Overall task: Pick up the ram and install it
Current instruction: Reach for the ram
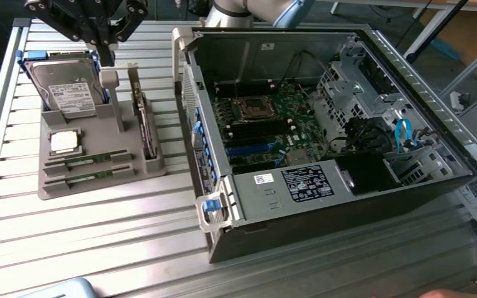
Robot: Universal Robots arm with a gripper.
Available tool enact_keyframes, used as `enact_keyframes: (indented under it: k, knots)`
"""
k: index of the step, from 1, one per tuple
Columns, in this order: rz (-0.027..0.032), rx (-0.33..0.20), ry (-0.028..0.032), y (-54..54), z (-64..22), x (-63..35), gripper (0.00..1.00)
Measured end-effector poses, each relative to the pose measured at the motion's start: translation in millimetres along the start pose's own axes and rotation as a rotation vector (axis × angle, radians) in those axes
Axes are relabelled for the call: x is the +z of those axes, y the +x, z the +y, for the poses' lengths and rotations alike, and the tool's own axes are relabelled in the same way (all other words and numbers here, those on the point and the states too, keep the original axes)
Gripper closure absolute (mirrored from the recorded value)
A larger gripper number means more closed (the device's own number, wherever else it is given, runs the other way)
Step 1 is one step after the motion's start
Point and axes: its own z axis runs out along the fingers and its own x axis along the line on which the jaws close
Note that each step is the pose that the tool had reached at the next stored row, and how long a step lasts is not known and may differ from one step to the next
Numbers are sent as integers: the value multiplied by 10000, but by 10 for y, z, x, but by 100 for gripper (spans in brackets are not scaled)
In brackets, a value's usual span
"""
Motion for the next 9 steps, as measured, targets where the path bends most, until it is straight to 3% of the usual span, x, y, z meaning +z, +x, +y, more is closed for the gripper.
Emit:
enact_keyframes:
  k: [9]
  knots:
    - [0, 0, 0, 202, -15, -6, 89]
